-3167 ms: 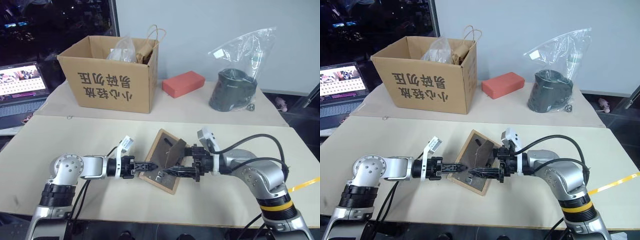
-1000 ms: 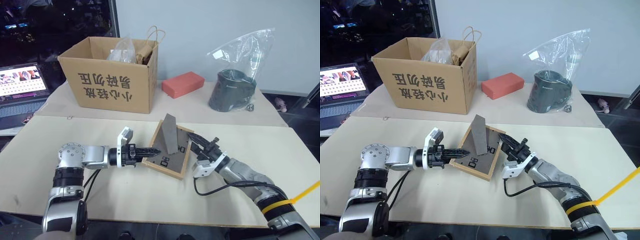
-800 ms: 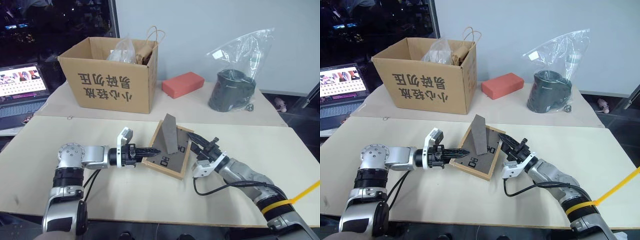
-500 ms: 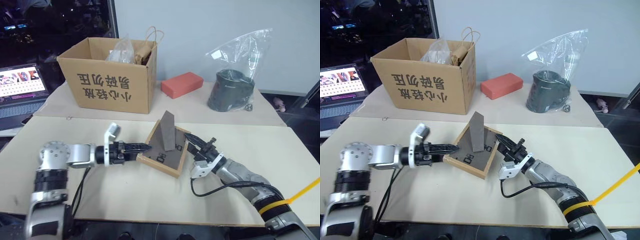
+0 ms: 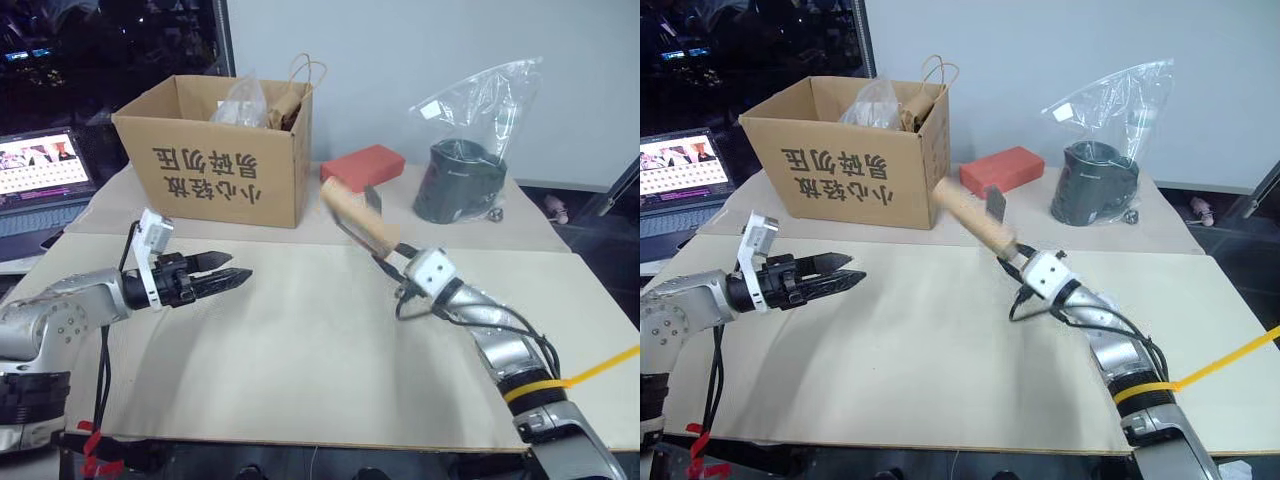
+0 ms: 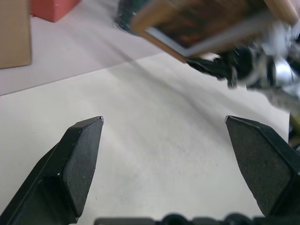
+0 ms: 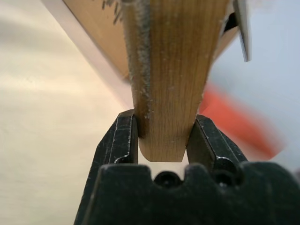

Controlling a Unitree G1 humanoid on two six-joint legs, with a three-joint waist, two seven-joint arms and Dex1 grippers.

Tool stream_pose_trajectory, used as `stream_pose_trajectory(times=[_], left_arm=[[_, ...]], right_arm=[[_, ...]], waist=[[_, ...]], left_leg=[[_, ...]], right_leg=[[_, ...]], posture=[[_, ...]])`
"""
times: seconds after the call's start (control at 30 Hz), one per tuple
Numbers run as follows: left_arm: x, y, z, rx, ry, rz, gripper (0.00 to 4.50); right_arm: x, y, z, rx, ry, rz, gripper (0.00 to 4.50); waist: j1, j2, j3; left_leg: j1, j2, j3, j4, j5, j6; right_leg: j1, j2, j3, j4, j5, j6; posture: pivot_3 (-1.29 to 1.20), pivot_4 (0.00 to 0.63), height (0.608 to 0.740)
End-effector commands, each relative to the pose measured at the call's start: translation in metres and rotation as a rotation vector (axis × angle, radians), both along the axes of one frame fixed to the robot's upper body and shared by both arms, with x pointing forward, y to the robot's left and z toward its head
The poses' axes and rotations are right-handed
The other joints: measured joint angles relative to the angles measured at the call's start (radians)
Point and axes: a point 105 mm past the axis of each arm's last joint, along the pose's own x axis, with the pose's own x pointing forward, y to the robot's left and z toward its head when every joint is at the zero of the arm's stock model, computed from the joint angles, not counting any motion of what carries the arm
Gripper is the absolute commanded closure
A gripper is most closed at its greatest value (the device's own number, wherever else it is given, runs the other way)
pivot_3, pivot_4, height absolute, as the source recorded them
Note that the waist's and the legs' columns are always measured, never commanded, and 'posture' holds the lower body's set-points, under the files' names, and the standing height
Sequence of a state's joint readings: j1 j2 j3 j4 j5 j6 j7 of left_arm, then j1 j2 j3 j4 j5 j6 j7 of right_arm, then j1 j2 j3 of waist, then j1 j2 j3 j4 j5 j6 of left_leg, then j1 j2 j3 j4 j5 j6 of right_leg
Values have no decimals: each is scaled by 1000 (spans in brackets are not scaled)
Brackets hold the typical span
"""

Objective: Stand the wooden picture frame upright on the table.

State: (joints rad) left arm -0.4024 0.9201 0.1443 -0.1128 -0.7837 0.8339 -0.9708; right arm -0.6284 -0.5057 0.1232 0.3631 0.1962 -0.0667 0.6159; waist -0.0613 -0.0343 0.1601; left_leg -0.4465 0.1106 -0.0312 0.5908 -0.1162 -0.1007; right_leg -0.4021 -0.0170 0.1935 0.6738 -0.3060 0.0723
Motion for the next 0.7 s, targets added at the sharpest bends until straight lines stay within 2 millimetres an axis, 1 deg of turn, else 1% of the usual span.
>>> stream_pose_trajectory(times=[0.03,0.13,0.27,0.33,0.4,0.5,0.6,0.7], left_arm=[[-10,-6,-18,159,-49,-84,0],[-10,-8,-17,155,-65,-89,0],[-10,-7,-21,171,-71,-86,0],[-10,-6,-22,176,-72,-84,0],[-7,-5,-21,173,-66,-70,0],[-1,-4,-13,145,-86,-43,0],[0,-4,-14,152,-90,-41,0],[0,-4,-15,153,-90,-43,0]], right_arm=[[10,-9,28,185,153,11,3321],[14,-8,25,264,362,20,3323],[10,-4,8,292,593,47,3324],[7,-3,-2,300,674,57,3324],[3,-2,-9,316,739,77,3324],[-5,0,-17,349,826,114,3324],[-15,7,-23,360,895,172,3324],[-23,13,-26,360,927,213,3324]], waist=[[-2,1,1],[-3,1,2],[-4,1,2],[-3,1,2],[-3,2,2],[-3,2,2],[-5,2,2],[-6,2,2]], left_leg=[[0,0,0,0,0,0],[-1,0,0,0,0,0],[-1,0,0,0,0,1],[-2,0,0,0,-1,1],[-3,0,0,0,-1,1],[-5,0,0,0,-1,1],[-5,0,0,0,-1,1],[-5,0,0,0,-1,1]], right_leg=[[0,0,0,0,0,0],[-2,0,0,1,0,-1],[-3,0,0,2,-2,-1],[-3,0,0,2,-3,-1],[-4,0,0,2,-3,-1],[-5,0,-1,2,-3,-1],[-5,0,-1,2,-3,-1],[-5,0,-1,2,-3,-1]], posture=[[0,150,721],[0,150,721],[0,150,721],[0,150,721],[0,150,721],[0,150,721],[0,150,721],[0,150,721]])
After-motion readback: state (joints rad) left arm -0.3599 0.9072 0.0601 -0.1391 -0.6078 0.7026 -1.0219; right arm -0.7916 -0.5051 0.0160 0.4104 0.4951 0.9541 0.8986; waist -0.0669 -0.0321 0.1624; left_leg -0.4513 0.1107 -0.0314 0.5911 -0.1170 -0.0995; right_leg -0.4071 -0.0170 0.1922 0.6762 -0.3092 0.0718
